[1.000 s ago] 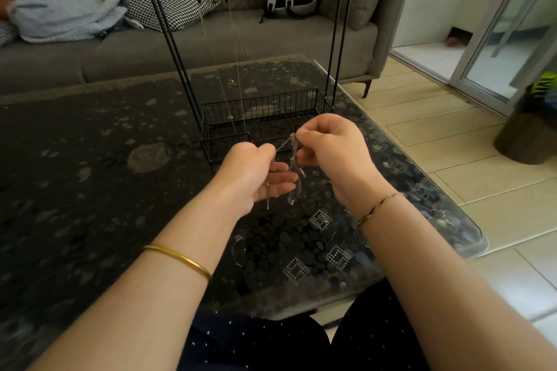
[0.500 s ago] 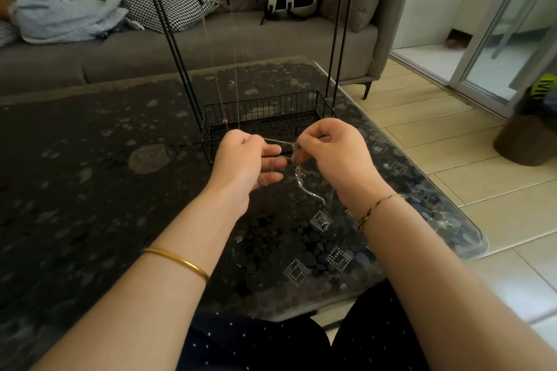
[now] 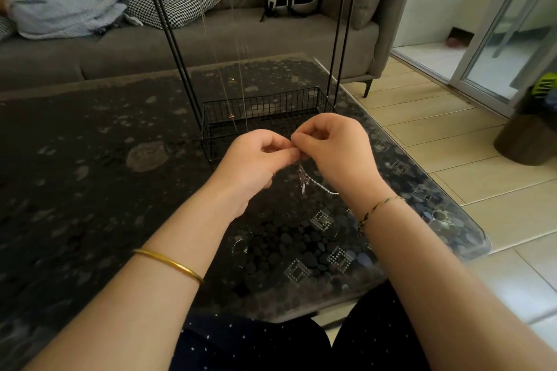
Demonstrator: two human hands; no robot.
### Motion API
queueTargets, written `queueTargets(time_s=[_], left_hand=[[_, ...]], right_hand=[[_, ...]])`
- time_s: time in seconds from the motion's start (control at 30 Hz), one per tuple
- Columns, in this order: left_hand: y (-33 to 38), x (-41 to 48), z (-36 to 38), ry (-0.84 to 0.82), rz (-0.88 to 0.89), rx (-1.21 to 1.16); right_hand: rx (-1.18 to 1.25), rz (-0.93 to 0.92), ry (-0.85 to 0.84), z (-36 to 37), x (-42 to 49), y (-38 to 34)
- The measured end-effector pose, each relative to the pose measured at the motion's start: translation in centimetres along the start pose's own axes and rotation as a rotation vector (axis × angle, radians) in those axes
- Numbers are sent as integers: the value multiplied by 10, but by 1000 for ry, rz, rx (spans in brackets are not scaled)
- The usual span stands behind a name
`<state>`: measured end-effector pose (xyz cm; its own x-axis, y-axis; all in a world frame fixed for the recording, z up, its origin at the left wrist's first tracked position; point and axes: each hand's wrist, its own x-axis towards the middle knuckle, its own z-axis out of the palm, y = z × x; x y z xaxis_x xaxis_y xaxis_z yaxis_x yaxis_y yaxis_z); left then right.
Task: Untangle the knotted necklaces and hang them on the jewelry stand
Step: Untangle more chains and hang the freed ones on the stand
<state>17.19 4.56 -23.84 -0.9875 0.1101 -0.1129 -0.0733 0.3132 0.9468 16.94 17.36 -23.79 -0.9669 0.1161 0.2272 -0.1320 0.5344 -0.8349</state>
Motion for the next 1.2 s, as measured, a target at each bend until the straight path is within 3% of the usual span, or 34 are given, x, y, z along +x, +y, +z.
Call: queueTargets(time_s=[0.07, 0.2, 0.33, 0.47, 0.63, 0.87, 1.07, 1.2], left_hand=[[1, 0, 0, -3, -48, -31], [7, -1, 0, -35, -231, -353], [7, -1, -4, -99, -313, -519], [6, 0, -6, -122, -355, -632], [7, 0, -7, -87, -354, -715], [0, 4, -7, 77, -295, -552], [-5, 4, -5, 130, -200, -229], [-6, 5, -2, 148, -217, -190]], right_hand=[[-5, -1, 6, -1, 0, 1], [-43, 26, 5, -1, 1, 3], [-36, 67, -23, -2, 0, 2], [229, 187, -166, -4, -3, -4], [200, 198, -301, 0, -4, -2], [240, 241, -208, -5, -2, -1], [314, 294, -153, -7, 0, 0], [351, 325, -158, -5, -1, 0]])
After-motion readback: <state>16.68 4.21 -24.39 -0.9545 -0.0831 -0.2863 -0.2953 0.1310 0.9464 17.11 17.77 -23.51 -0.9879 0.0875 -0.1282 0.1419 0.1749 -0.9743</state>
